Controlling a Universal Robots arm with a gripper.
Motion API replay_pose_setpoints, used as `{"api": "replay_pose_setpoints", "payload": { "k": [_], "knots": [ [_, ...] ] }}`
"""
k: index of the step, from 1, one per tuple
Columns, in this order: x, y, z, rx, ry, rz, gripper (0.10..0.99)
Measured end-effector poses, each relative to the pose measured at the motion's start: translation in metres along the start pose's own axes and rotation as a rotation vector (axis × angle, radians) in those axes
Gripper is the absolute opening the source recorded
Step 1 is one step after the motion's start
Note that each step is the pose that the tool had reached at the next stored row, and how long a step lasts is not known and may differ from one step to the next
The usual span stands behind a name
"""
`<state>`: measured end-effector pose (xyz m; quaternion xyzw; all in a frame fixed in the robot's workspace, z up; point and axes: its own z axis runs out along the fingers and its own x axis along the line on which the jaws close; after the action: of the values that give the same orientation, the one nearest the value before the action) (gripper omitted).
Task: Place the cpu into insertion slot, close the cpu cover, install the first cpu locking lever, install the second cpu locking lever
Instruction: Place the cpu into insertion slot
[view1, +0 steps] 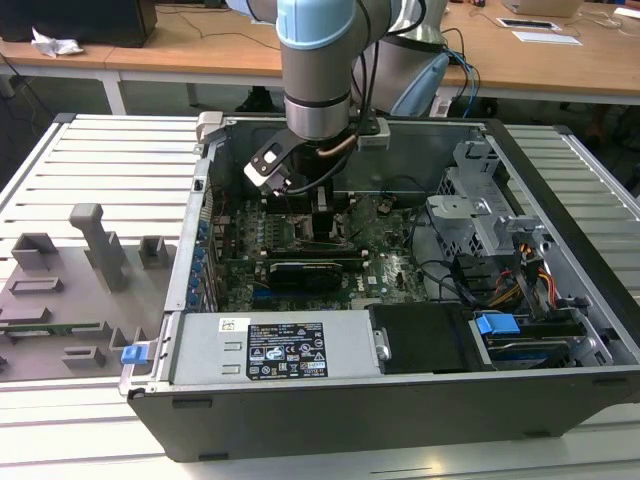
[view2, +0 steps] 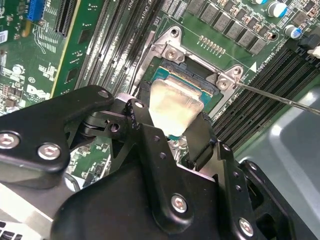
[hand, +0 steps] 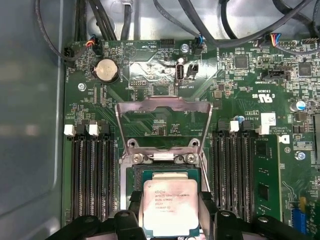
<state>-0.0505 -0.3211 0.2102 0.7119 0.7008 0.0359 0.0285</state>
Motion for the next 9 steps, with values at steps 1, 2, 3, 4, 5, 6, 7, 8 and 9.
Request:
{"api": "replay_pose_setpoints", "payload": {
  "k": [1, 2, 3, 4, 5, 6, 7, 8, 9],
  "knots": [
    [0.0007, -0.0001, 0.001, 0.0, -0.0003, 0.0, 0.529],
    [0.0011, -0.0002, 0.0016, 0.0, -0.0006, 0.0, 0.529],
    [0.0013, -0.0003, 0.0019, 0.0, -0.0008, 0.0, 0.529],
    [0.0017, -0.0005, 0.0026, 0.0, -0.0016, 0.0, 0.529],
    [0.0033, -0.0008, 0.0046, 0.0, -0.0038, -0.001, 0.529],
    [0.0038, -0.0011, 0.0079, 0.0, -0.0051, -0.001, 0.529],
    [0.0038, -0.0011, 0.0079, 0.0, -0.0055, -0.001, 0.529],
    [0.0039, -0.0011, 0.008, 0.0, -0.0054, -0.001, 0.529],
    [0.0039, -0.0011, 0.008, 0.0, -0.0055, -0.001, 0.529]
  ]
}}
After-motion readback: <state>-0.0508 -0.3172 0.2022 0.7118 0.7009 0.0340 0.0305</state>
